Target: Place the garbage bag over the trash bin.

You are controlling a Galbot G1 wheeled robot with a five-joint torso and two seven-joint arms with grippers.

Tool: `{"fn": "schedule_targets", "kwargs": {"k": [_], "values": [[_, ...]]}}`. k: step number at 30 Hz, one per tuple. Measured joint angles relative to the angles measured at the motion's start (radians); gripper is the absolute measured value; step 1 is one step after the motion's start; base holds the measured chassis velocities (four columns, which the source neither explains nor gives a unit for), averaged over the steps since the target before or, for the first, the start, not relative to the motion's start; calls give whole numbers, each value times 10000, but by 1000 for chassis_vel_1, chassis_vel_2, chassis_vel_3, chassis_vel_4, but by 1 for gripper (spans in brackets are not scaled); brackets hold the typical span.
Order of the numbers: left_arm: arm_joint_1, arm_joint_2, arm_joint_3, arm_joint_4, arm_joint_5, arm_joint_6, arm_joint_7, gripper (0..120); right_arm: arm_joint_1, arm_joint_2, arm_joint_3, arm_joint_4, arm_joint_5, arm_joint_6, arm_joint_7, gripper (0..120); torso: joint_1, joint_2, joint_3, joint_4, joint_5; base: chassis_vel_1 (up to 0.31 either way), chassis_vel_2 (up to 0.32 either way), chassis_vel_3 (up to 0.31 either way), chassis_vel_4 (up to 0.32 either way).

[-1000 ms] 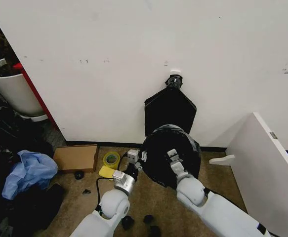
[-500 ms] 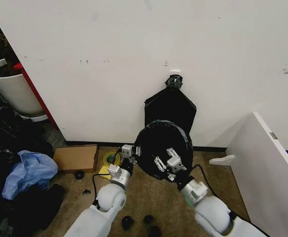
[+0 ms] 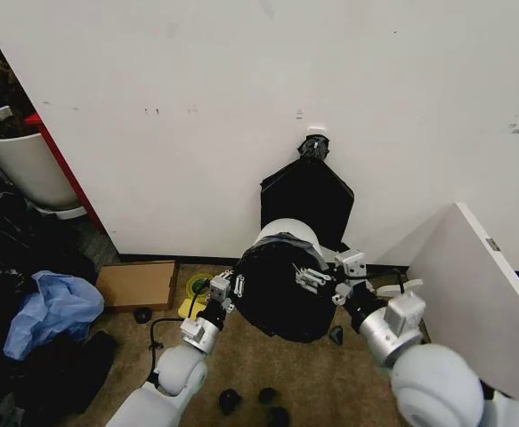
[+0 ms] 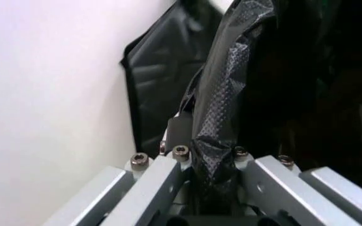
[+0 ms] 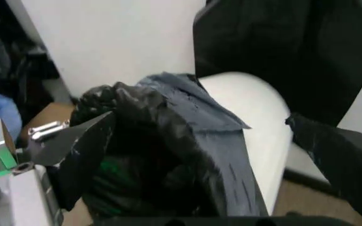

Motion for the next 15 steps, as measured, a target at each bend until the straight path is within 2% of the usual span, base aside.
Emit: {"fn": "schedule_targets", "kwargs": {"k": [5,9,12,15], "values": [[-198,22,-74,424,297,-865,965,0,629,-65,21,-409,595,-23,-96,100,0,0,1,1,1,0,0,0,0],[-337,58,-120,640,427,-1191,1341,0,799,-64,108,-710,828,179,-284,98,0,0,1,0,1,0,0,0,0],[-392,110,-146,694,431,-1268,1390,0,788,-81,169,-857,835,226,-389,93,0,0,1,1,2,0,0,0,0],[-409,206,-165,633,367,-1284,1388,0,647,-168,237,-892,687,83,-531,79,0,0,1,0,1,0,0,0,0]]}}
